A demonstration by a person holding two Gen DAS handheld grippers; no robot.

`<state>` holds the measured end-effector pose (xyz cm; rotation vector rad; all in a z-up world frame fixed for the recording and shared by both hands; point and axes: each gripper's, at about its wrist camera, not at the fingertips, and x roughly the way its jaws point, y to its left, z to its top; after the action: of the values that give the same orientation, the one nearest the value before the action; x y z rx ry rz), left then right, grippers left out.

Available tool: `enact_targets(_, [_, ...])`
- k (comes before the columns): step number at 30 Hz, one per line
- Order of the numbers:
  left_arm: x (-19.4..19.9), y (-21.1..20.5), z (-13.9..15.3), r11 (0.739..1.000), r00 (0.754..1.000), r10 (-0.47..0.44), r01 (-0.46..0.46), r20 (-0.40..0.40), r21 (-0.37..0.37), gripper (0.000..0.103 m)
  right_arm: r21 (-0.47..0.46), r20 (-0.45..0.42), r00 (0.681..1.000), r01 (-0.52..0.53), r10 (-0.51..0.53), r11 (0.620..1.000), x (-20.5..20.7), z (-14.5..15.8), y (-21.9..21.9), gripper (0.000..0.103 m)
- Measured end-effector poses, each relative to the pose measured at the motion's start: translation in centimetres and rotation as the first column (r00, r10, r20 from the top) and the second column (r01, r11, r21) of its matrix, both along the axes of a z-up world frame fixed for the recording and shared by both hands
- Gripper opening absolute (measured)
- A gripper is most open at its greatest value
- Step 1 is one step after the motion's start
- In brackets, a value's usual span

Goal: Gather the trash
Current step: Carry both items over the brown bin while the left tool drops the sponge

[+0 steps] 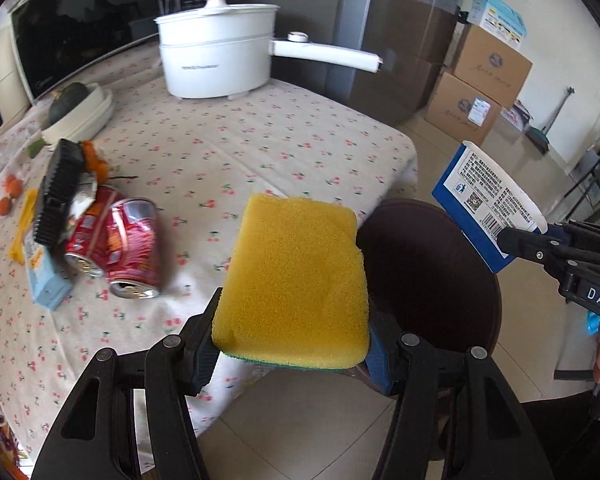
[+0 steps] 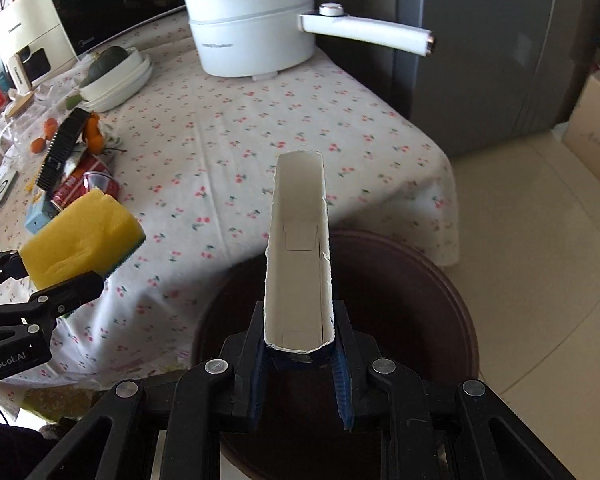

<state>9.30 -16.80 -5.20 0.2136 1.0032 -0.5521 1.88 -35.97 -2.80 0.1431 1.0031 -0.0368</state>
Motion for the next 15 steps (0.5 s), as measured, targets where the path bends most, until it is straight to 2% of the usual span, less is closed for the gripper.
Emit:
enact_targets(6, [-0.7, -4.4, -2.6, 0.996, 0.995, -0.085, 0.085, -0.046, 0.0, 0.063, -0.007, -0.054, 0.997, 0.053, -0.053, 0.999, -2.3, -2.0, -3.7, 0.025])
enact_targets(10, [-0.7, -5.5, -3.6, 0.99, 0.989, -0.133, 0.13, -0.065, -0.047, 0.065, 0.001, -0.074, 0.994, 0.082, -0.082, 0.997, -3.0, -2.7, -5.0, 0.025])
enact_targets(12, [-0.4, -5.8, -4.0, 0.99, 0.987, -0.132, 0.128, -0.087, -0.054, 0.067, -0.003, -0.081, 0.993, 0.084, -0.084, 0.996, -2.9, -3.0, -5.2, 0.025])
enact_targets(14, [0.0, -5.5, -4.3, 0.994, 0.99, -0.1, 0.095, -0.102, -0.052, 0.079, -0.004, -0.089, 0.993, 0.08, -0.08, 0.997, -3.0, -3.2, -5.2, 0.025])
enact_targets(15, [0.0, -5.4, -4.3, 0.996, 0.992, -0.083, 0.079, -0.098, -0.046, 0.081, -0.005, -0.092, 0.993, 0.076, -0.076, 0.997, -3.0, -3.3, -5.1, 0.025])
